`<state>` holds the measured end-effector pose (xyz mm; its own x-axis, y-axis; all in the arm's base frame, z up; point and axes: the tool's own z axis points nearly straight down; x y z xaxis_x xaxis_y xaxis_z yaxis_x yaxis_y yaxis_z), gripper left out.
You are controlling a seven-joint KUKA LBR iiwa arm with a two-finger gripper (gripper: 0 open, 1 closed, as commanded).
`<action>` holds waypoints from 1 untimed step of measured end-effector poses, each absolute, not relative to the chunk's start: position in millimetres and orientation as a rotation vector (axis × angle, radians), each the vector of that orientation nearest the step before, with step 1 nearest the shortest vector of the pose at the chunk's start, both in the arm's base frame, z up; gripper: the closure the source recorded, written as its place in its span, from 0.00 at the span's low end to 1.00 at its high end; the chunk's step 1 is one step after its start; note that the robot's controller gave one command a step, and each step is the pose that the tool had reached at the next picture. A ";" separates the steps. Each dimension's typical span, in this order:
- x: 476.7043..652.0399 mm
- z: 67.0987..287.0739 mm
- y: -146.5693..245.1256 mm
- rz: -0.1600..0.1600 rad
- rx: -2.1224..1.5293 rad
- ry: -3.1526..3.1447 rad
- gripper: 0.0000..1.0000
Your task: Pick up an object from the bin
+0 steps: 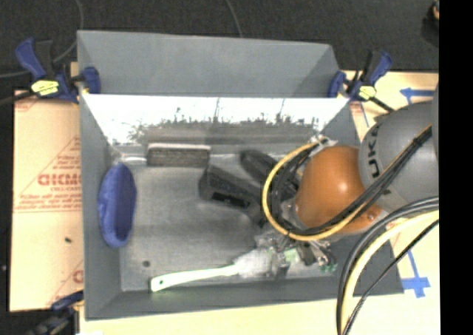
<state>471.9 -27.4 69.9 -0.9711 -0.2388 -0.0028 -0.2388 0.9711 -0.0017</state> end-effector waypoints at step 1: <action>470.4 76.6 -27.4 -0.001 -0.379 3.119 1.00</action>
Offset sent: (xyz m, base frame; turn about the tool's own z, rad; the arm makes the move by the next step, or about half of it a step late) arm 0.0000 0.0001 0.0212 0.0000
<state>470.4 -27.4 76.6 -0.9710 -0.2392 0.0001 -0.2392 0.9710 -0.0006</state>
